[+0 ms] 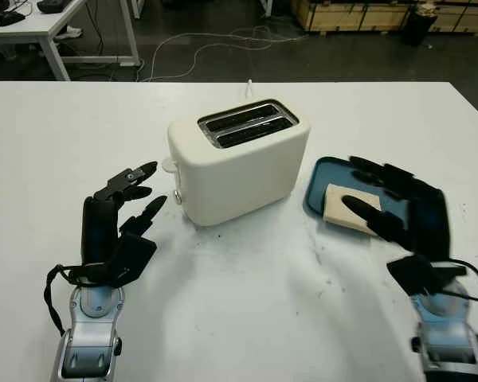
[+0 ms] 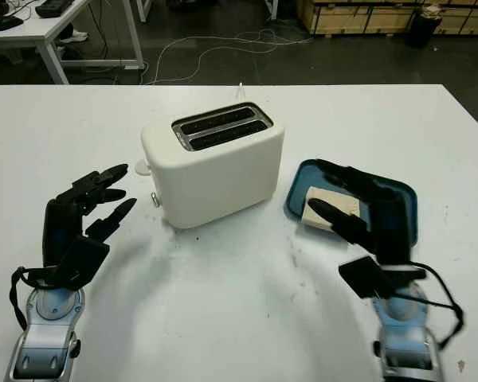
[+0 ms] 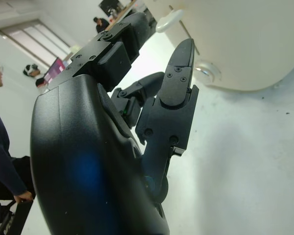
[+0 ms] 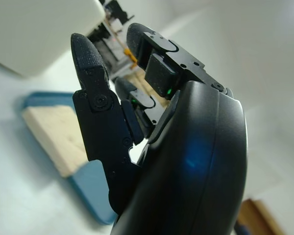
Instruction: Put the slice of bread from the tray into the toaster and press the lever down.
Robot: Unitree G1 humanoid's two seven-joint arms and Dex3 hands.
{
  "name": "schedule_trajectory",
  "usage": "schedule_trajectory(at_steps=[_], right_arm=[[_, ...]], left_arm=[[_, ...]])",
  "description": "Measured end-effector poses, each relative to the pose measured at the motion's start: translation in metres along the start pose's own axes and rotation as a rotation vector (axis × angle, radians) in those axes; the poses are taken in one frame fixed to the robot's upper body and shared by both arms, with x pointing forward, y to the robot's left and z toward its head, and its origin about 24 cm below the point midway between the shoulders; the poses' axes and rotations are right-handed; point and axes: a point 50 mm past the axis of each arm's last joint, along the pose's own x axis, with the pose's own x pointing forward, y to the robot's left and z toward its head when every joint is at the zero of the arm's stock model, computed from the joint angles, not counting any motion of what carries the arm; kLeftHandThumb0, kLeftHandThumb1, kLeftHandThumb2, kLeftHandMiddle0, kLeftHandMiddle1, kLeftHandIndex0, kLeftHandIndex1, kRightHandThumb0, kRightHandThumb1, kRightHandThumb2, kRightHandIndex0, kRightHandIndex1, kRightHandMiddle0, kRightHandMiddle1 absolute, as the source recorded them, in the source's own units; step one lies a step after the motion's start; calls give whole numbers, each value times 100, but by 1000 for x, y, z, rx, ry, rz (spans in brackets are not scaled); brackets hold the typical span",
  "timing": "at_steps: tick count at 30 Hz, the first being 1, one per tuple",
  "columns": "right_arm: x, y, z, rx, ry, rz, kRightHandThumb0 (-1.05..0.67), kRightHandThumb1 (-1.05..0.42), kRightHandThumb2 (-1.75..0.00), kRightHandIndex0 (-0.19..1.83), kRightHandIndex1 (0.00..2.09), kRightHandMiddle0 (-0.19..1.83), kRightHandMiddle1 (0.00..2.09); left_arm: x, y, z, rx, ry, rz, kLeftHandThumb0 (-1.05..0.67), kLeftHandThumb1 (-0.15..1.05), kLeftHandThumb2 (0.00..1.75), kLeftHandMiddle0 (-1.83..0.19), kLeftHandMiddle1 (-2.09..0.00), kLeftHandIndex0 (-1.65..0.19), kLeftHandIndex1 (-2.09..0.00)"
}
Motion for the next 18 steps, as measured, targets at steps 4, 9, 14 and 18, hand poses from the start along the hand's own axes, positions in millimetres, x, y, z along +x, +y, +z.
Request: schedule_trajectory(at_steps=[4, 9, 14, 18], right_arm=[[-4, -2, -8, -74, -7, 10, -40, -81, 0, 70, 14, 71, 0], [-9, -3, -23, -158, 27, 46, -45, -82, 0, 63, 6, 63, 0], [-12, -2, -35, -307, 34, 122, -52, -82, -1, 55, 1, 54, 0], [-14, -1, -44, -412, 28, 192, -57, -79, 0, 48, 0, 51, 0]], left_arm=[[0, 0, 0, 1, 0, 0, -30, 92, 15, -52, -88, -78, -6], [0, 0, -1, 2, 8, -3, -29, 92, 16, -51, -88, -78, -6], [0, 0, -1, -2, 9, -6, -28, 92, 15, -51, -89, -78, -6], [0, 0, -1, -2, 8, -4, -27, 92, 15, -51, -89, -78, -6]])
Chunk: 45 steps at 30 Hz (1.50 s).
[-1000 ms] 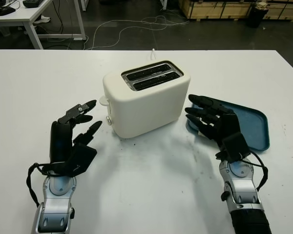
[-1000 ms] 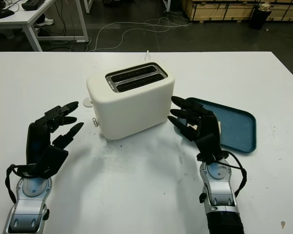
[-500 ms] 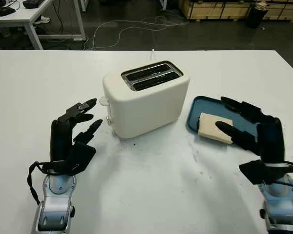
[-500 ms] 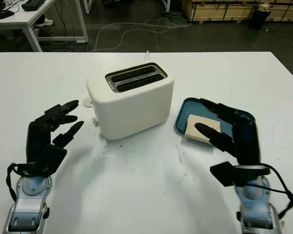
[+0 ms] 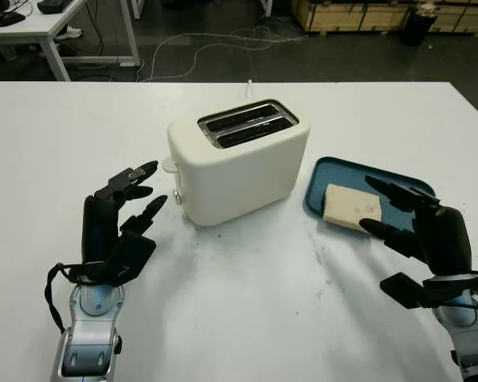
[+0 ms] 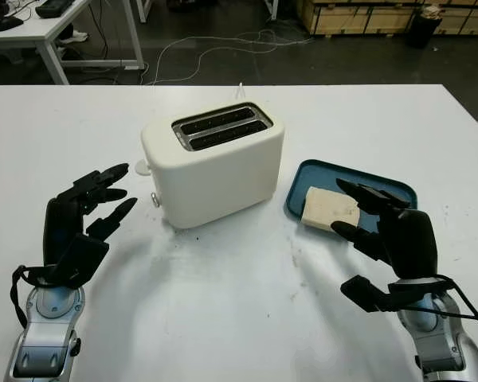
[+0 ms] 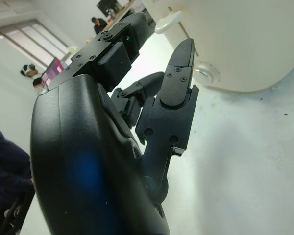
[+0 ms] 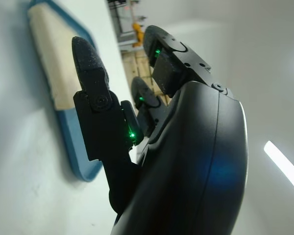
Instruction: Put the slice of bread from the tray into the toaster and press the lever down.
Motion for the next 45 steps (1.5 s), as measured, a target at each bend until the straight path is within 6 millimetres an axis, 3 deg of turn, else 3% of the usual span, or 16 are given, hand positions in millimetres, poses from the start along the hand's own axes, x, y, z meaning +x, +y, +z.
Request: schedule_trajectory(at_steps=[17, 29, 45], right_arm=[[0, 16, -16, -79, 42, 70, -63, -78, 0, 43, 0, 46, 0], [0, 23, -19, -210, 61, 44, -50, -83, -1, 50, 3, 51, 1], [13, 31, -15, -347, 3, 62, -45, -84, -1, 53, 2, 52, 0]], left_arm=[[0, 0, 0, 4, 0, 2, -29, 92, 15, -52, -88, -79, -5], [0, 0, 0, 3, -1, 1, -27, 92, 15, -52, -89, -80, -5], [0, 1, 0, -3, -1, 1, -28, 92, 16, -51, -90, -79, -4]])
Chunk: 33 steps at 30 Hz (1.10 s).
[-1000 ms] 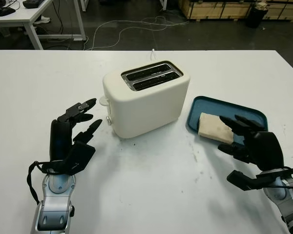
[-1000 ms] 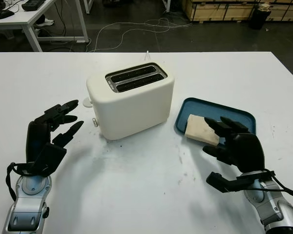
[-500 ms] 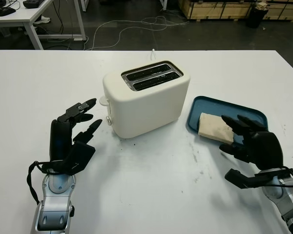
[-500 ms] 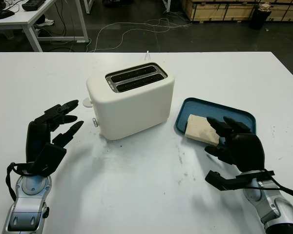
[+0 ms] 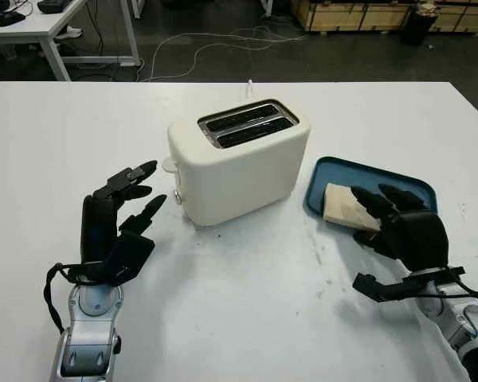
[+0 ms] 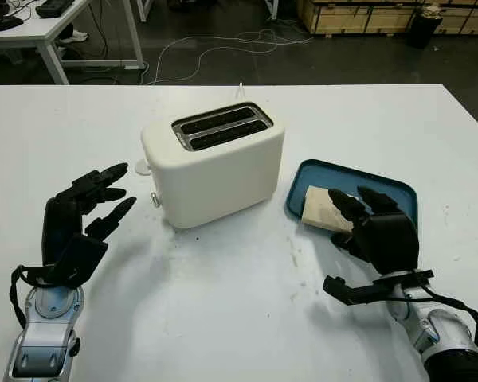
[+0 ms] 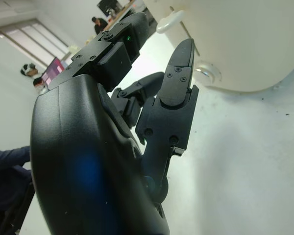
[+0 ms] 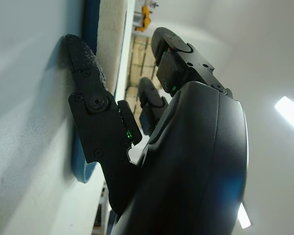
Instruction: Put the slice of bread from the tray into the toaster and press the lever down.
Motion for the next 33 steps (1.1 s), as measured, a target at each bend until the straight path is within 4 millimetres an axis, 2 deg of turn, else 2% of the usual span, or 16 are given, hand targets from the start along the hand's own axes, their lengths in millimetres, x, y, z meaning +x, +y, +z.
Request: schedule_trajectory(at_steps=[3, 7, 13, 15, 17, 19, 33], right_arm=[[1, -1, -1, -21, -5, 7, -45, -86, -1, 53, 2, 52, 1], [2, -2, 1, -29, -16, -9, -37, -90, -2, 68, 9, 65, 6], [5, -5, 2, -35, -32, -56, -34, -92, -2, 101, 24, 93, 15], [5, -5, 3, -37, -38, -52, -38, -92, -1, 109, 36, 104, 15], [5, -5, 3, -41, -43, -59, -40, -92, -1, 105, 55, 111, 12], [5, -5, 3, -47, -50, -68, -42, -92, -4, 103, 63, 114, 11], [5, -6, -1, -63, -72, -93, -47, -92, -13, 99, 71, 117, 12]], left_arm=[[0, 0, 0, 2, 0, 0, -29, 92, 16, -50, -90, -79, -4], [0, 0, 0, 2, 0, 0, -29, 92, 16, -50, -90, -79, -4], [0, 0, 0, 1, 0, 0, -28, 92, 16, -51, -90, -80, -4], [0, 0, 0, 1, 0, 0, -28, 92, 16, -50, -90, -79, -4], [0, 0, 0, 0, 0, 0, -28, 92, 16, -50, -90, -79, -4], [0, 0, 0, 0, 0, 0, -28, 92, 16, -51, -90, -79, -4], [0, 0, 0, -1, 0, 0, -27, 92, 16, -50, -91, -80, -3]])
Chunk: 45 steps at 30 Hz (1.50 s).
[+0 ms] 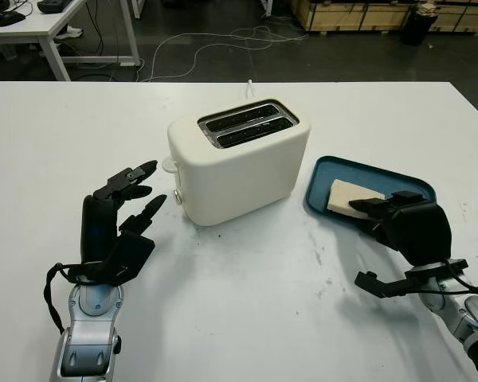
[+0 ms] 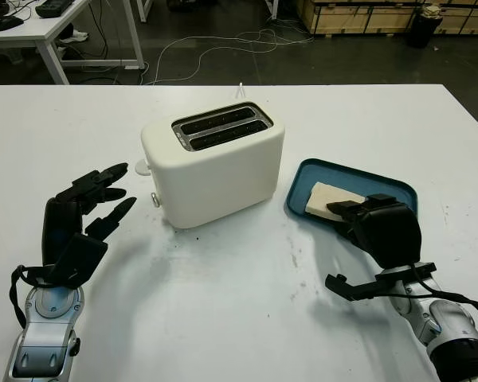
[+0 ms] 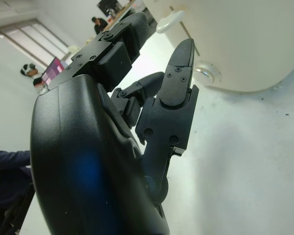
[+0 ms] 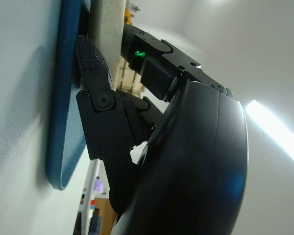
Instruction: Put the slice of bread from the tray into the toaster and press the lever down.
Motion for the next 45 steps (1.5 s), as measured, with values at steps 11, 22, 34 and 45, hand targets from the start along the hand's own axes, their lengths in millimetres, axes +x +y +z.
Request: schedule_trajectory(at_steps=[11, 22, 34, 45], right_arm=[[12, -19, -2, -36, -37, -269, -49, -92, -18, 107, 71, 121, 14], [53, -71, -7, 54, -164, -536, -47, -92, -11, 86, 174, 63, 158], [96, -122, -8, 249, -280, -481, -45, -92, -1, 91, 168, 90, 123], [144, -175, -11, 447, -328, -330, -41, -89, 0, 97, 162, 87, 138]], left_arm=[[0, 0, 0, 2, -3, -1, -29, 92, 16, -50, -91, -80, -3], [0, 0, 0, 1, -4, -1, -28, 92, 15, -50, -91, -80, -3], [0, -2, 1, -2, -5, -5, -28, 92, 15, -50, -92, -80, -3], [0, -3, 2, 3, -11, -9, -26, 92, 15, -50, -91, -81, -3]])
